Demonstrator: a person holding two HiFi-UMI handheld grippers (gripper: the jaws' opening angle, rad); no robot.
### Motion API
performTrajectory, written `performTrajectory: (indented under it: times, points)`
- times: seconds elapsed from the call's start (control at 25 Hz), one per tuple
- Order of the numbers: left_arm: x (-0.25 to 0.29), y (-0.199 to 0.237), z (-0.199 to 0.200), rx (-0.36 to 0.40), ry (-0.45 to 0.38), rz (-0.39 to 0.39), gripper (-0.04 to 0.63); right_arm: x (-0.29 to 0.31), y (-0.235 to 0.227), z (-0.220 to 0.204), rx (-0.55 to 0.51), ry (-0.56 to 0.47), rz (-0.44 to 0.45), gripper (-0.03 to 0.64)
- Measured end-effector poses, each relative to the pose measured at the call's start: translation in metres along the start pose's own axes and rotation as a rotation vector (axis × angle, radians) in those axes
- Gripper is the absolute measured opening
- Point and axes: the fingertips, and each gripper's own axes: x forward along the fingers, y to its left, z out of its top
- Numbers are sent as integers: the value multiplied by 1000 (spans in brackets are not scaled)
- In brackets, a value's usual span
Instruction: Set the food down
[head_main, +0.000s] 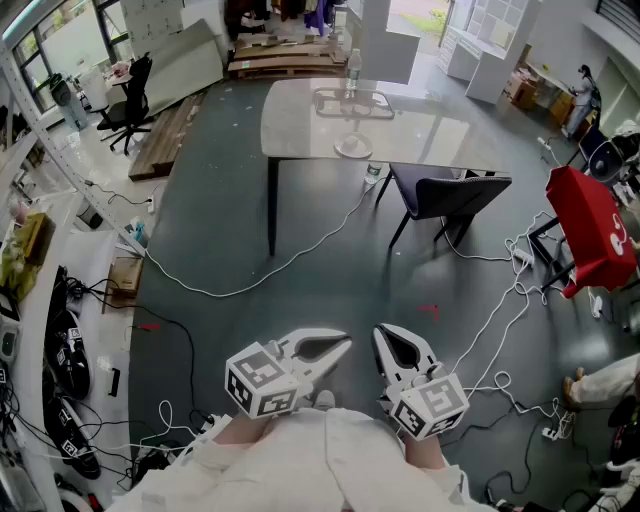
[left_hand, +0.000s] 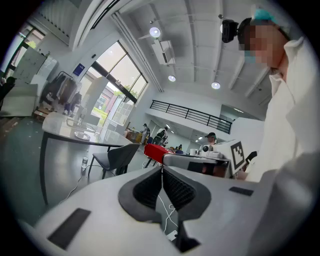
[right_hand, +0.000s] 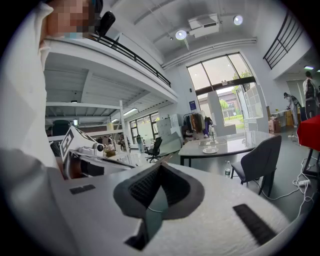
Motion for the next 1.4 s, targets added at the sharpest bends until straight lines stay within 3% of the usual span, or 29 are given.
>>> performTrajectory:
  times: [0.48,0.76,0.92,1.2,1.4]
  points:
    - [5,6,-7,21,33,25,21,4,-1,-6,-9,7,17,2]
    - [14,10,-10,17,36,52,21,1,-16,-8,72,-34,-28,2]
    - [27,10,-16,25,55,71,21,-3,-18,-9,75,-24,-1,2]
    - [38,4,-22,-22,8,87,21,-14,-30,-16,79,-41,-4,3]
    - [46,3,-30,-27,25,76,21,-12,-40,-19,98,-47,-9,3]
